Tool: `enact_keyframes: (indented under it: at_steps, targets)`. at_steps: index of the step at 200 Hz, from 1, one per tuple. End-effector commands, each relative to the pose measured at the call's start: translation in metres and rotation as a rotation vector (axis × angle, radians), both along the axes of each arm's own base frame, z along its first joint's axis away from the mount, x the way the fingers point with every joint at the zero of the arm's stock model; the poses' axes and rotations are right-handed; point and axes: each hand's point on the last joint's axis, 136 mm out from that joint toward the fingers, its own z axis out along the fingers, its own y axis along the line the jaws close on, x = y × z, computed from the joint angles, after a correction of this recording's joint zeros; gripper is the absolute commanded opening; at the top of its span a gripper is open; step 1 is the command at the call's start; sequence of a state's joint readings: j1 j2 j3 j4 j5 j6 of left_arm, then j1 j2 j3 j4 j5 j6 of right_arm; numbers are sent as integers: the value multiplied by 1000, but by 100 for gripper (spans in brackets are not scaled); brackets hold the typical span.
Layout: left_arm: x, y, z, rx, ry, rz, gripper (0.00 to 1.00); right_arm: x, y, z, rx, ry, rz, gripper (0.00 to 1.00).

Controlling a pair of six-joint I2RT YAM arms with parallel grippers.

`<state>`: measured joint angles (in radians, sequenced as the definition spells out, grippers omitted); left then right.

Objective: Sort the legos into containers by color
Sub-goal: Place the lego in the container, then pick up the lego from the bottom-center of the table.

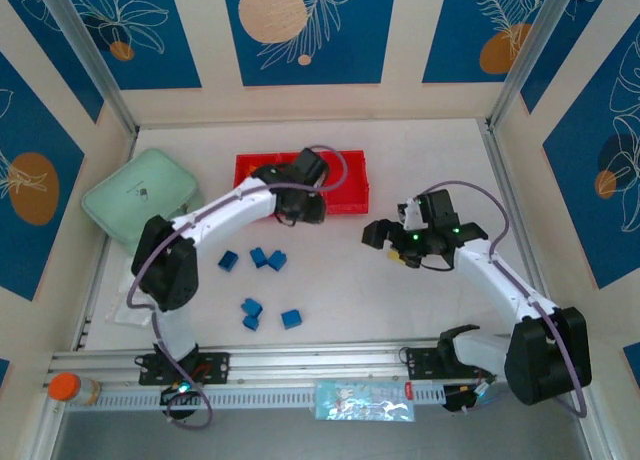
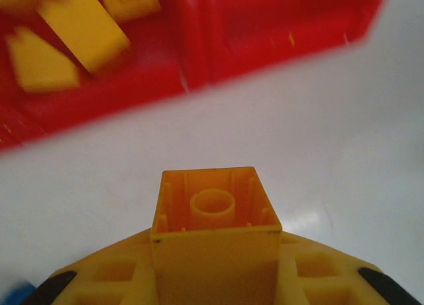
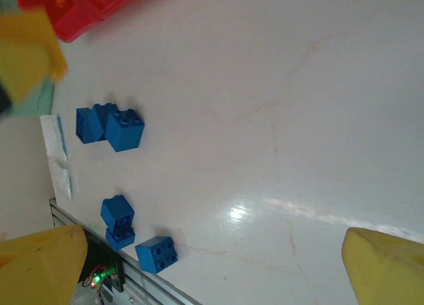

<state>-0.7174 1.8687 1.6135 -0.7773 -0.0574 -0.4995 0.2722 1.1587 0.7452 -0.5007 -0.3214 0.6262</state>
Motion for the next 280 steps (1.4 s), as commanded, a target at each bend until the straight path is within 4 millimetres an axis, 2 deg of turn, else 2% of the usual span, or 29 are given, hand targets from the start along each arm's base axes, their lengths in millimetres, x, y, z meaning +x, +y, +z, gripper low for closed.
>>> enact_keyframes:
  at_steps: [1, 36, 67, 85, 98, 114, 128, 154, 179, 192, 227, 280]
  targets:
    - [46, 14, -2, 69, -54, 36, 32, 16, 20, 19, 34, -78, 35, 99]
    - [102, 32, -24, 93, -61, 153, 32, 29, 34, 21, 15, -102, 60, 99]
    - [135, 36, -34, 113, -84, 185, 35, 36, 39, 21, -10, -124, 73, 99]
    - [141, 34, -35, 121, -83, 178, 45, 38, 40, 19, -25, -117, 80, 99]
    - [143, 31, -28, 105, -93, 167, 51, 39, 41, 19, -39, -119, 81, 99]
    - [143, 31, -15, 92, -114, 163, 57, 39, 42, 21, -48, -128, 87, 99]
    - [140, 34, 0, 88, -129, 163, 58, 38, 45, 24, -65, -138, 97, 99]
    - [119, 37, 33, 29, -142, 145, 62, 34, 51, 28, -108, -162, 129, 99]
    - [86, 41, 60, -66, -165, 113, 66, 29, 57, 29, -142, -174, 159, 99]
    - [65, 43, 66, -119, -161, 85, 68, 24, 64, 29, -153, -181, 187, 99]
    - [6, 61, 61, -183, -98, 60, 77, 4, 86, 25, -192, -205, 271, 99]
    - [-71, 94, 35, -209, 6, 57, 99, -34, 124, -1, -273, -187, 403, 99]
